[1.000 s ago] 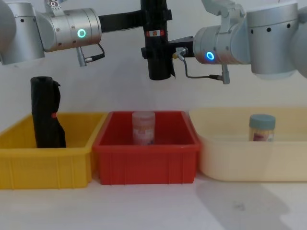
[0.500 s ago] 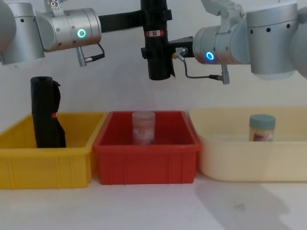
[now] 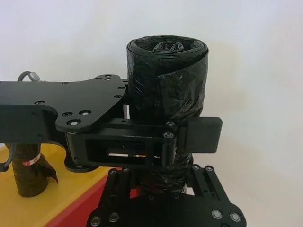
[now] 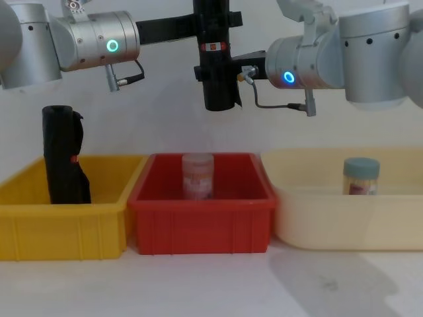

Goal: Pick up the garbage bag with the one hand and transfer it to the other hand.

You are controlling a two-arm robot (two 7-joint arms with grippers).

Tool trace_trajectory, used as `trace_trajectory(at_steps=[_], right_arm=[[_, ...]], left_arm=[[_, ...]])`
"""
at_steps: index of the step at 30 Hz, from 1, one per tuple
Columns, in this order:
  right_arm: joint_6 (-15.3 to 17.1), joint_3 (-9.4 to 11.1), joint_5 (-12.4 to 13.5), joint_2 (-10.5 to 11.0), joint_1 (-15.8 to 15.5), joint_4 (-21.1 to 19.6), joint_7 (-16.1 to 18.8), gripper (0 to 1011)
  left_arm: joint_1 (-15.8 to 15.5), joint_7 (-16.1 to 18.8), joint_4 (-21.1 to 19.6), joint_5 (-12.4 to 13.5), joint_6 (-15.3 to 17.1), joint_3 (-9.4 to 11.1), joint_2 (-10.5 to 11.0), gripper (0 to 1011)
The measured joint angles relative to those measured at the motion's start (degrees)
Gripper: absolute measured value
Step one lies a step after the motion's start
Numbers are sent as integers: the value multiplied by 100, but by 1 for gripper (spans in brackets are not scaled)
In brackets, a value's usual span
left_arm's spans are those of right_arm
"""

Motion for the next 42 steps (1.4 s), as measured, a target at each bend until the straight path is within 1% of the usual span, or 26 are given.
trace_trajectory(at_steps=[2,3,5,7,9,10,19,23,28,29,32,33,36,42], right_arm=[[0,0,0,0,0,0,0,535],[0,0,0,0,0,0,0,536],[0,2,0,0,0,0,0,535],[0,4,0,0,2,1,-1,535],[-1,22,0,-1,16,16,-26,535],[-1,22,0,-1,16,16,-26,535],[-50,179,-33,24,76,79,-313,535],[-73,282,-40,67,94,85,-475,535],[-75,483,-45,178,61,5,-746,535],[-75,483,-45,178,61,5,-746,535],[-30,585,-46,265,-8,-110,-883,535],[9,647,-46,320,-64,-190,-941,535],[78,748,-46,423,-175,-355,-1022,535],[368,975,-18,703,-554,-917,-1148,535]], left_arm=[[0,0,0,0,0,0,0,786],[0,0,0,0,0,1,0,838],[0,0,0,0,0,0,1,896],[0,0,0,0,0,0,0,911],[0,0,0,0,0,0,0,990],[0,0,0,0,0,0,0,998],[0,3,0,0,0,0,0,1001],[0,3,0,0,0,0,0,1001],[0,3,0,0,0,0,0,1001],[0,3,0,0,0,0,0,1001],[0,3,0,0,0,0,0,1001],[0,3,0,0,0,1,0,1001],[0,3,0,0,0,0,0,1001],[0,3,0,0,0,0,0,1001]])
